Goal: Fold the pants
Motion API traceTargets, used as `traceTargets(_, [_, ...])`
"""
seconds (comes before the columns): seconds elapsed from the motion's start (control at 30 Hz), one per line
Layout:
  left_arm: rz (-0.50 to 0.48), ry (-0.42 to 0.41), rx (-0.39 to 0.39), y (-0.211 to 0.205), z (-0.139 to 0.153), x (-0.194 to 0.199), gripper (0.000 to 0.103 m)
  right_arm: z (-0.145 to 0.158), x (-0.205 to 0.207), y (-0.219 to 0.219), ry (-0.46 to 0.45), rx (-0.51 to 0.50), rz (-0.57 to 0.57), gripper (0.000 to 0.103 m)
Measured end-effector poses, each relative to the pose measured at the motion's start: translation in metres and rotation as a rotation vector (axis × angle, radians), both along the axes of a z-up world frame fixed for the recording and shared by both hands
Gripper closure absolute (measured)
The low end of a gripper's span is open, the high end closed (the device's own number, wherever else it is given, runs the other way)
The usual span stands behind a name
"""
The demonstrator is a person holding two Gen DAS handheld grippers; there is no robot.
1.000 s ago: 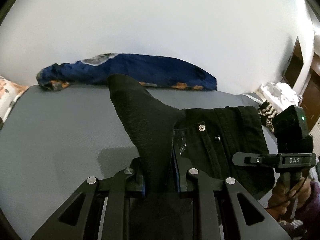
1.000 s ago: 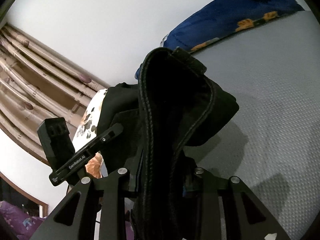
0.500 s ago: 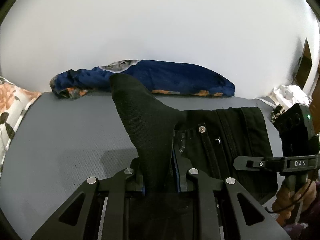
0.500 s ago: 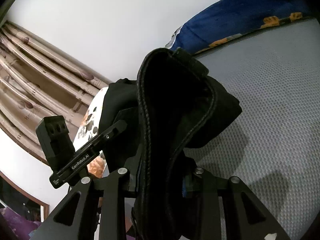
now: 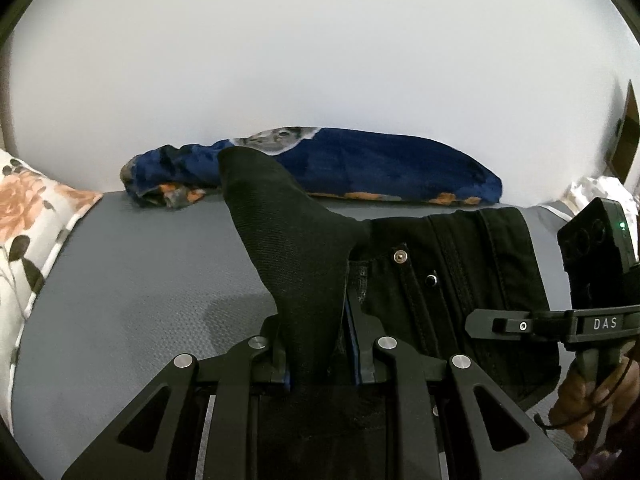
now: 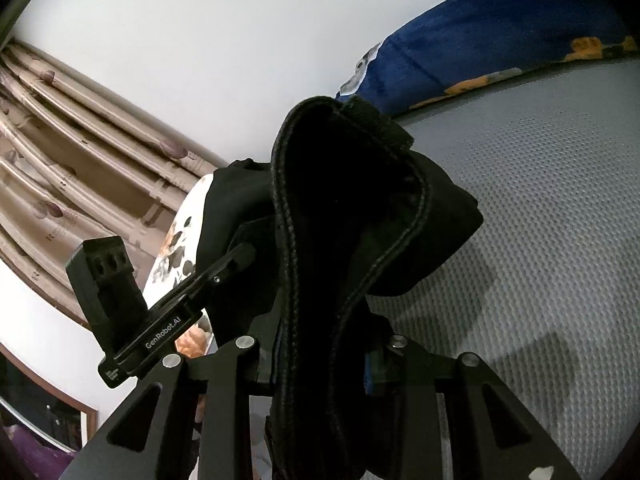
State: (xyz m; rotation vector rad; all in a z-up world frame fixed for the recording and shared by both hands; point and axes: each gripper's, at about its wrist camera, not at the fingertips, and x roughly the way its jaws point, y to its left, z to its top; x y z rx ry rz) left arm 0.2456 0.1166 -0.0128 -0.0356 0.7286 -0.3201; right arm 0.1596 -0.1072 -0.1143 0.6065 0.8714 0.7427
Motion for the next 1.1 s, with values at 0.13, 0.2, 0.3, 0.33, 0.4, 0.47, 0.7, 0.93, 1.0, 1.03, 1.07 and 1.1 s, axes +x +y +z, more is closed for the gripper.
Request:
traceTargets(0.13, [0.018,-0.004,0.006,0.007,-0.001,0.012,0.082,-0.001,0.01,0.009,-0.001,0.003,0.009,0.076])
traceTargets(0.2, [0.024,-0.005,0.01,0.009,-0.001,0.019,0.082,0.0,0.014,0.011,-0.001,0.005,0.012,0.076])
traceTargets(0.3, [0.031,-0.005,0.013,0.011,-0.002,0.028,0.082,0.001,0.012,0.01,-0.002,0.005,0.015,0.076])
traceTargets(0.33, [0.033,-0.006,0.015,0.011,-0.002,0.03,0.082,0.001,0.013,0.01,-0.003,0.005,0.015,0.076])
traceTargets(0.4, [0.036,-0.009,0.019,0.011,-0.003,0.036,0.082,0.002,0.015,0.01,-0.003,0.007,0.015,0.076])
traceTargets(0.47, [0.037,-0.012,0.025,0.011,-0.004,0.042,0.082,0.002,0.015,0.009,-0.006,0.007,0.014,0.076])
traceTargets(0.7, [0.048,-0.012,0.033,0.012,-0.008,0.06,0.082,0.003,0.019,0.009,-0.004,0.01,0.016,0.076])
traceTargets(0.93, [0.056,-0.012,0.035,0.013,-0.01,0.074,0.082,0.001,0.019,0.006,-0.004,0.016,0.011,0.076])
traceTargets(1.0, [0.056,-0.011,0.035,0.014,-0.011,0.076,0.082,0.001,0.019,0.007,-0.002,0.016,0.008,0.076])
traceTargets(1.03, [0.057,-0.01,0.036,0.014,-0.012,0.077,0.082,0.0,0.018,0.006,-0.001,0.017,0.007,0.076])
traceTargets(1.07, [0.058,-0.009,0.037,0.014,-0.013,0.078,0.082,0.0,0.017,0.007,0.001,0.018,0.007,0.076])
traceTargets(1.1, [0.059,-0.007,0.038,0.014,-0.014,0.08,0.082,-0.001,0.017,0.007,0.003,0.017,0.007,0.076])
